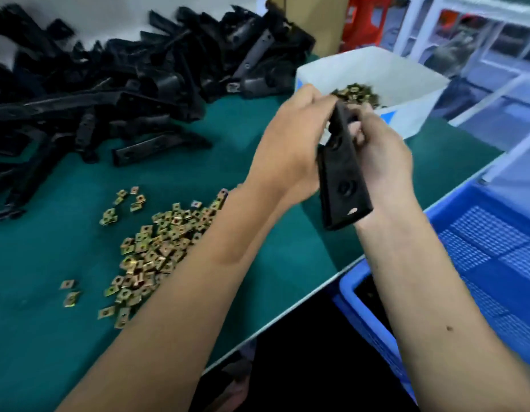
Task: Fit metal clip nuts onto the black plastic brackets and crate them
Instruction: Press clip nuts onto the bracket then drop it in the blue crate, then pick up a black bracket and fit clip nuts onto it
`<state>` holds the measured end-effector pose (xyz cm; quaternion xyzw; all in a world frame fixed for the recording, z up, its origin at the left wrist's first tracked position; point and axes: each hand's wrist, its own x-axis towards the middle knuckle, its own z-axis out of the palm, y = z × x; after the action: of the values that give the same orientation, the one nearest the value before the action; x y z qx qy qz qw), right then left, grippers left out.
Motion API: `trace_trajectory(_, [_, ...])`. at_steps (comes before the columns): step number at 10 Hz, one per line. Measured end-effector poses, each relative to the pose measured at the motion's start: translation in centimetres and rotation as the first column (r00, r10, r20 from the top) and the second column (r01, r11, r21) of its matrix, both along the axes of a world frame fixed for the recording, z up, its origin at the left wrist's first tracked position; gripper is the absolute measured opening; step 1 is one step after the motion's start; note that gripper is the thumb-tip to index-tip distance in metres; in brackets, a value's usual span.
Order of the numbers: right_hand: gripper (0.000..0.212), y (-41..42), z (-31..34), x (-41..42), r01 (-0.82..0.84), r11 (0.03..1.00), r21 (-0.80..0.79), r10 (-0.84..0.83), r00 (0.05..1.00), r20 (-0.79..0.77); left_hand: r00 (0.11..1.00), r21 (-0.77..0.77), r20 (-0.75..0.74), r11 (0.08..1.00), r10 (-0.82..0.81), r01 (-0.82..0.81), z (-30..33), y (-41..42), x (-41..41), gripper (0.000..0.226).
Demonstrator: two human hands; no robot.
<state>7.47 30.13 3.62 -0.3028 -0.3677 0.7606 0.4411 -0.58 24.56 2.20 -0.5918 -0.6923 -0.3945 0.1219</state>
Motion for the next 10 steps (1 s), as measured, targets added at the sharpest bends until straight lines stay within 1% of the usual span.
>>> trace_trajectory(1, [0.026, 6.9, -6.5, 7.7, 0.073, 0.992, 0.099, -0.094, 0.970, 0.226, 0.995, -0.219, 0.002, 0.970, -0.104, 0.102, -0.2, 3.8, 4.7, 0.031])
trace_trajectory(2, [0.035, 9.1, -9.9, 13.2, 0.279, 0.960, 0.023, -0.278, 0.937, 0.210, 0.951, -0.247, 0.180, 0.924, -0.251, 0.291, -1.6, 7.6, 10.7, 0.047])
trace_trajectory(3, [0.027, 11.3, -14.4, 19.6, 0.340, 0.940, 0.035, -0.308, 0.799, 0.516, 0.860, -0.330, 0.393, 0.824, -0.325, 0.461, -5.2, 10.2, 14.6, 0.045])
trace_trajectory(4, [0.028, 11.8, -21.3, 23.9, 0.316, 0.949, 0.010, -0.229, 0.663, 0.712, 0.800, -0.510, 0.556, 0.669, -0.223, 0.541, -9.5, 11.7, 17.8, 0.040])
trace_trajectory(5, [0.029, 11.9, -26.4, 26.5, 0.250, 0.968, 0.016, -0.119, 0.399, 0.909, 0.843, -0.690, 0.526, 0.523, -0.111, 0.500, -13.9, 12.0, 19.4, 0.034])
trace_trajectory(6, [0.030, 12.4, -28.4, 27.6, 0.104, 0.995, -0.009, -0.013, 0.206, 0.979, 0.905, -0.811, 0.424, 0.434, -0.028, 0.393, -17.0, 11.3, 19.5, 0.032])
trace_trajectory(7, [0.029, 12.9, -28.7, 28.0, 0.002, 1.000, -0.026, 0.026, 0.037, 0.999, 0.932, -0.847, 0.361, 0.408, -0.033, 0.342, -18.0, 10.8, 19.1, 0.032])
trace_trajectory(8, [0.031, 13.7, -27.2, 27.0, 0.047, 0.987, 0.154, -0.158, 0.095, 0.983, 0.969, -0.845, 0.234, 0.476, -0.080, 0.243, -16.2, 11.5, 19.3, 0.032])
trace_trajectory(9, [0.024, 14.5, -23.1, 24.6, 0.038, 0.935, 0.351, -0.351, 0.219, 0.910, 0.991, -0.784, 0.085, 0.607, -0.107, 0.133, -11.9, 12.7, 19.7, 0.025])
trace_trajectory(10, [0.017, 14.3, -17.0, 21.6, 0.007, 0.798, 0.602, -0.550, 0.414, 0.725, 0.995, -0.584, 0.059, 0.806, -0.077, 0.097, -6.3, 13.4, 19.3, 0.023])
